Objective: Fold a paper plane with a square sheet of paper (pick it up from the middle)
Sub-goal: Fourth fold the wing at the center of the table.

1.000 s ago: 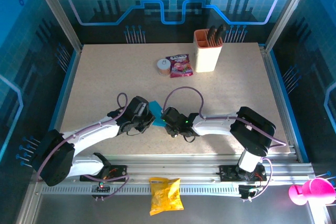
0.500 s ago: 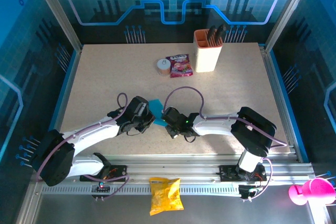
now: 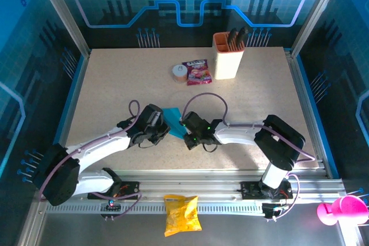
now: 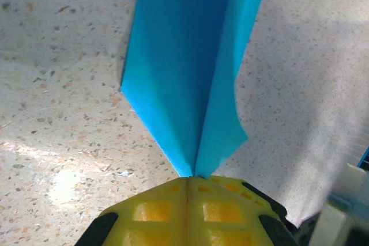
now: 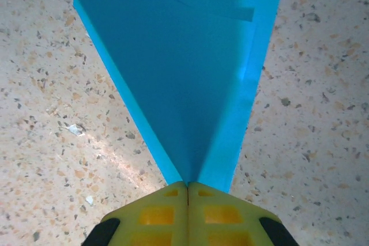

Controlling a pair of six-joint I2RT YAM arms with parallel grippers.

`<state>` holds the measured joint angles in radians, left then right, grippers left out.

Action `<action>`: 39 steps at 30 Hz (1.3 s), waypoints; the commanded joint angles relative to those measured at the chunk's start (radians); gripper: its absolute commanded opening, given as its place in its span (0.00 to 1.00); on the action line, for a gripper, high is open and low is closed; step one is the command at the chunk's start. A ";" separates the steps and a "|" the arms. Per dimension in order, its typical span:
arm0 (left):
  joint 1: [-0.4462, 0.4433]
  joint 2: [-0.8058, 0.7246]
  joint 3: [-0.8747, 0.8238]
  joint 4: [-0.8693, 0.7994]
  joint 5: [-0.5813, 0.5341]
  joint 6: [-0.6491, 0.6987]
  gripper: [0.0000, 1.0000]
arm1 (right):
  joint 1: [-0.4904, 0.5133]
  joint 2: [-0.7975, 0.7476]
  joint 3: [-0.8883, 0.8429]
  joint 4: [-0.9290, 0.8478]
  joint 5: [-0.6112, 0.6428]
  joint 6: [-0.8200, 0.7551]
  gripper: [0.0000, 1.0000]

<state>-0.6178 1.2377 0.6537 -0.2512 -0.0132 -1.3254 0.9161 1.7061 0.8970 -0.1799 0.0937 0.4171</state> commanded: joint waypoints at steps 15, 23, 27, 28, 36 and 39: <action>0.003 0.009 0.035 -0.024 0.021 0.353 0.00 | -0.257 0.120 0.024 -0.090 -0.576 0.049 0.00; 0.000 0.063 0.032 0.092 0.110 0.485 0.00 | -0.296 0.145 0.015 -0.079 -0.632 0.079 0.00; -0.005 0.112 0.031 0.184 0.181 0.541 0.00 | -0.297 0.160 0.029 -0.096 -0.633 0.077 0.00; -0.008 0.122 0.029 0.208 0.197 0.555 0.00 | -0.298 0.161 0.032 -0.098 -0.634 0.076 0.00; -0.034 0.182 0.003 0.345 0.240 0.592 0.00 | -0.301 0.191 0.039 -0.102 -0.639 0.077 0.00; -0.034 0.213 0.003 0.371 0.243 0.592 0.00 | -0.305 0.201 0.040 -0.096 -0.646 0.078 0.00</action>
<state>-0.6491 1.4212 0.6704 0.0586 0.1993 -0.7620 0.6209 1.8610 0.9382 -0.2199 -0.5724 0.4904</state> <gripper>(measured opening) 0.055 0.049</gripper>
